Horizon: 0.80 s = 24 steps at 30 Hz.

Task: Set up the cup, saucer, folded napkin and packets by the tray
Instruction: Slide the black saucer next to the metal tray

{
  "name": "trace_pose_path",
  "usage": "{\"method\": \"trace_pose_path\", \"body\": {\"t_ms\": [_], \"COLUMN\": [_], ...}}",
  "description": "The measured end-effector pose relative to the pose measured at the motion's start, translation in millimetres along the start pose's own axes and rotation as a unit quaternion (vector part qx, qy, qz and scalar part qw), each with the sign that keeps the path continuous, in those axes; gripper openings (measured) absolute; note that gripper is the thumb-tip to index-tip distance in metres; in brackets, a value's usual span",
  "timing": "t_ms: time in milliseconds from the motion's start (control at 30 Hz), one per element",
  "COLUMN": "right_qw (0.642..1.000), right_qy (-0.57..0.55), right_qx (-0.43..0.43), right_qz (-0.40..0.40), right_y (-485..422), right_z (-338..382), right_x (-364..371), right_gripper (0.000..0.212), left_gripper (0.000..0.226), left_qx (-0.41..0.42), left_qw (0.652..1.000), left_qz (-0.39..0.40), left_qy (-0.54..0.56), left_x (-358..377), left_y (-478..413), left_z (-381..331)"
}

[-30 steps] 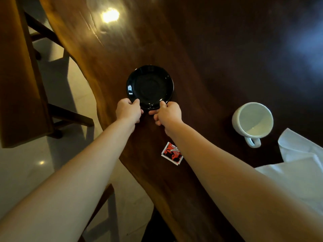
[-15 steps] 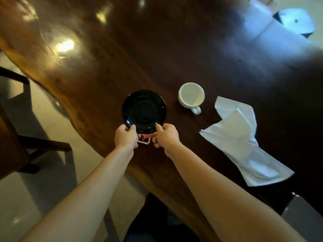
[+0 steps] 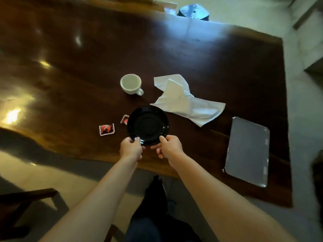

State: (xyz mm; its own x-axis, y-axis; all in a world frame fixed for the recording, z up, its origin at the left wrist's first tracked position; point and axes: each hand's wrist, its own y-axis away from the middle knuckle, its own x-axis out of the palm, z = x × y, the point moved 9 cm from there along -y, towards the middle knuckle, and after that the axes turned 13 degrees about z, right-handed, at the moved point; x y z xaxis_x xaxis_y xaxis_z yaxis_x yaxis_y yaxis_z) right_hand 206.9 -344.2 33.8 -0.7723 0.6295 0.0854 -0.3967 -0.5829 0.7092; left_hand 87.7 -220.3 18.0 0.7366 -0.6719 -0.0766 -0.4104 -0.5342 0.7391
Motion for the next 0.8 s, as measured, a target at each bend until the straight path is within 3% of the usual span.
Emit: {"method": "trace_pose_path", "body": {"t_ms": [200,267,667,800], "right_qw": [0.999,0.987,0.968,0.954], "right_qy": [-0.027,-0.105,-0.156,-0.205], "right_qx": [0.006,-0.019,0.029,0.042], "right_qz": [-0.029,-0.119,-0.195,-0.213], "right_y": [30,79,92,87], "right_z": [-24,-36,-59,-71], "right_x": [-19,-74,-103,-101], "right_gripper": [0.010,0.014,0.021,0.021], "left_gripper": [0.033,0.033,0.023,0.031], "left_qx": [0.019,0.016,-0.029,-0.038], "left_qw": [0.997,0.984,0.964,0.952], "left_qz": [0.008,0.101,0.174,0.201], "left_qy": [-0.080,-0.145,-0.198,-0.229], "left_x": [21,85,130,138], "left_y": [13,39,23,10], "left_z": [9,-1,5,6]}}
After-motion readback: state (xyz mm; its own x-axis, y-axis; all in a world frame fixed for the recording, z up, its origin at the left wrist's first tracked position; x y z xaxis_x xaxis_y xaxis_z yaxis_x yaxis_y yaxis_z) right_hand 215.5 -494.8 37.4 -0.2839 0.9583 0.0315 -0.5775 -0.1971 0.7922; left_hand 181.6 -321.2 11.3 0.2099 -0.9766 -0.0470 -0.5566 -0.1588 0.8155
